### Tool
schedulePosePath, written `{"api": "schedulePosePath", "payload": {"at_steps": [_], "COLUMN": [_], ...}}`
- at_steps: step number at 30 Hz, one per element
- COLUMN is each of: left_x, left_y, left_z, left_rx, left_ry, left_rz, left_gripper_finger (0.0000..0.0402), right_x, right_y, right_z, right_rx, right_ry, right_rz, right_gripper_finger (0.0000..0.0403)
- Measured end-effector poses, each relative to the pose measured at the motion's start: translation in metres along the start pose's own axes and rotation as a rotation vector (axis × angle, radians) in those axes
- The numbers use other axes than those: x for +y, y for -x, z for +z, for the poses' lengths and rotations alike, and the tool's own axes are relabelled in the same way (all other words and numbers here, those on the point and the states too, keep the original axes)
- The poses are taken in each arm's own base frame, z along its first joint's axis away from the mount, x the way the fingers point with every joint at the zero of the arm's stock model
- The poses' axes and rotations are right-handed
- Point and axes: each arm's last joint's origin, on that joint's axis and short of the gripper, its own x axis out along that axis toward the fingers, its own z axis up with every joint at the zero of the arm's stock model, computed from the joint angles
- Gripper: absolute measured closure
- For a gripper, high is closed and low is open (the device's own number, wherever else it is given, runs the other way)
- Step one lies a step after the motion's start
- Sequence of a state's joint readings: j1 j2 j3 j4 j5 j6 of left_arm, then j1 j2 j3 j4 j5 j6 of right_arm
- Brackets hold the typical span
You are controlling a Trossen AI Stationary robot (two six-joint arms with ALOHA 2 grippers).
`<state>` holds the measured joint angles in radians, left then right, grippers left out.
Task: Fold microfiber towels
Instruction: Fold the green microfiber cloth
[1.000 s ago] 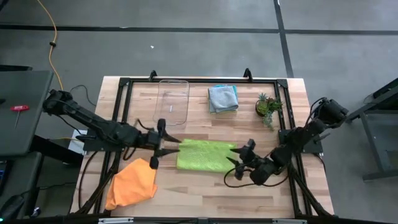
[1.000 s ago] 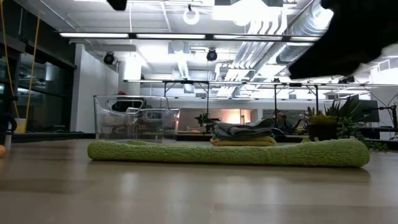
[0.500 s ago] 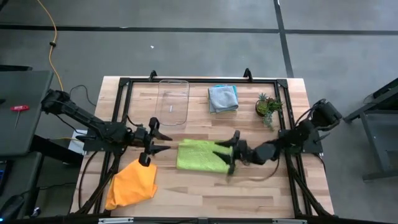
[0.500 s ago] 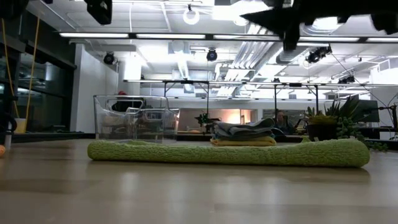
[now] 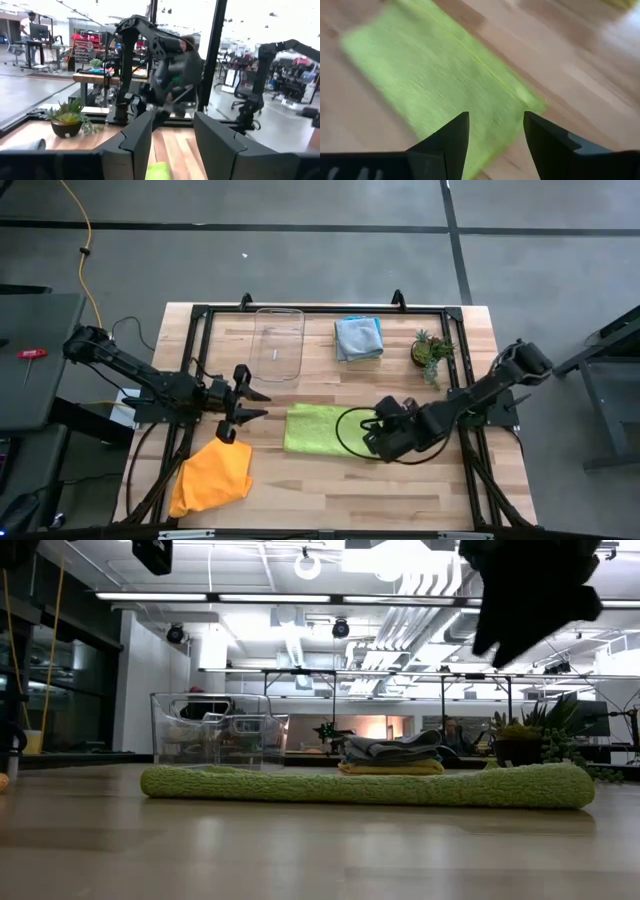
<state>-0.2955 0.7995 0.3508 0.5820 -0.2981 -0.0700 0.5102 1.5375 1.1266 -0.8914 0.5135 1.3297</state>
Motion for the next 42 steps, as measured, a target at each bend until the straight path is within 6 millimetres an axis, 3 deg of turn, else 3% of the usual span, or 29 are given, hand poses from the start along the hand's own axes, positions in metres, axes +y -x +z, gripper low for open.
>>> {"api": "schedulePosePath", "payload": {"at_steps": [6, 14, 20, 25, 31, 42], "left_x": [0.001, 0.001, 0.001, 0.001, 0.001, 0.001], "left_y": [0.002, 0.002, 0.002, 0.002, 0.002, 0.002], "left_z": [0.0, 0.0, 0.0, -0.001, -0.001, -0.001], "left_rx": [0.014, 0.017, 0.017, 0.018, 0.018, 0.017], "left_ry": [0.026, 0.019, 0.026, 0.026, 0.027, 0.045], "left_rz": [0.001, 0.002, 0.002, 0.002, 0.002, 0.002], "left_gripper_finger": [0.0266, 0.0264, 0.0265, 0.0266, 0.0264, 0.0265], "right_x": [0.008, 0.01, -0.006, -0.02, -0.037, -0.04], "right_y": [-0.024, -0.05, -0.074, -0.071, -0.081, -0.091], "right_z": [-0.015, -0.021, -0.02, -0.017, -0.033, -0.039], "right_rx": [0.179, 0.217, 0.271, 0.219, 0.263, 0.233], "right_ry": [0.005, 0.005, -0.029, -0.121, -0.259, -0.325], "right_rz": [-0.128, -0.216, -0.182, -0.094, 0.027, 0.107], "right_gripper_finger": [0.0222, 0.0222, 0.0222, 0.0222, 0.0222, 0.0222]}}
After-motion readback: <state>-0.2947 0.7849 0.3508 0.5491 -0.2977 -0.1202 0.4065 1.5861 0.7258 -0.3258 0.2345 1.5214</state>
